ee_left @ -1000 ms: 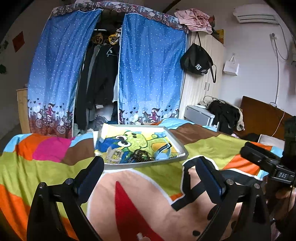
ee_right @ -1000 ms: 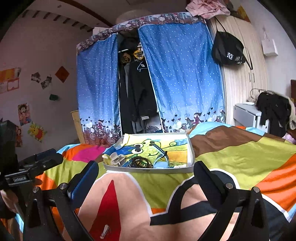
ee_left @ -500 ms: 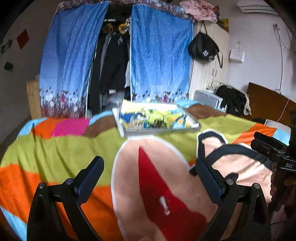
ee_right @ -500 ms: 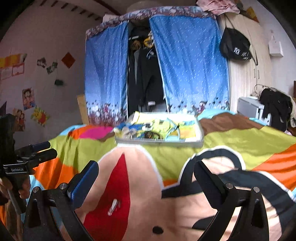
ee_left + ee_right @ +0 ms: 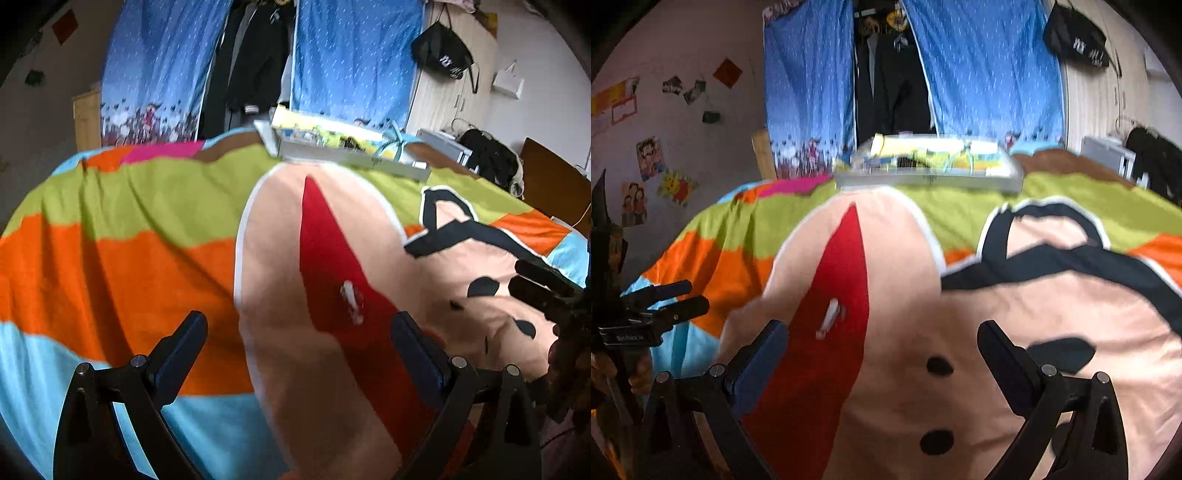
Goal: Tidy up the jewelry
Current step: 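Grasp the white hair clip with the left tool while the right tool grasps the red bead bracelet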
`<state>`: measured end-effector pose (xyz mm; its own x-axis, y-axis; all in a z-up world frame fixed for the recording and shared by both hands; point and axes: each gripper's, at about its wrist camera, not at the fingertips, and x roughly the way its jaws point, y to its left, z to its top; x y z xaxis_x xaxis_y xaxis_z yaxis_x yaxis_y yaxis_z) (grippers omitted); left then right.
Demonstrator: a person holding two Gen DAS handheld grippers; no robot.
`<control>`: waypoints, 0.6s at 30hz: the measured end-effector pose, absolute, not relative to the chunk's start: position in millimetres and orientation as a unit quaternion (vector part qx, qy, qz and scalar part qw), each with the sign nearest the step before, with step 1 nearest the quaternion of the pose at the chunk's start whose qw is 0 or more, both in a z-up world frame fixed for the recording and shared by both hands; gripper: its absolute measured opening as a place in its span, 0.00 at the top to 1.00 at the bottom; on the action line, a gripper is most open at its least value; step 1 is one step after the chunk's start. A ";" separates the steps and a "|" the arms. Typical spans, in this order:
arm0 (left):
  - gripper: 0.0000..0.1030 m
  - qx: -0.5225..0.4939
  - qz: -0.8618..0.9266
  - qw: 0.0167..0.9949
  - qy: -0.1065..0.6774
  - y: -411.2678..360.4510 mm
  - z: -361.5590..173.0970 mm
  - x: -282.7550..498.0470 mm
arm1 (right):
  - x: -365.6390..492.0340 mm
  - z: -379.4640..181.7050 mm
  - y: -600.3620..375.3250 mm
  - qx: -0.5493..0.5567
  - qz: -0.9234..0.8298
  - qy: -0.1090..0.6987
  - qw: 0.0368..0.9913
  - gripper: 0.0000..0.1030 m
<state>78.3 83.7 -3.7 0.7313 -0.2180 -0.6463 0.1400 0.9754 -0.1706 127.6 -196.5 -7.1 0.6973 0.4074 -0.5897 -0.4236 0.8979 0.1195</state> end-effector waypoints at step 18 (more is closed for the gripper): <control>0.06 -0.040 -0.084 0.901 0.425 82.0 -44.0 99.6 | 145.5 -57.6 -197.7 -0.016 0.225 0.392 0.892 0.00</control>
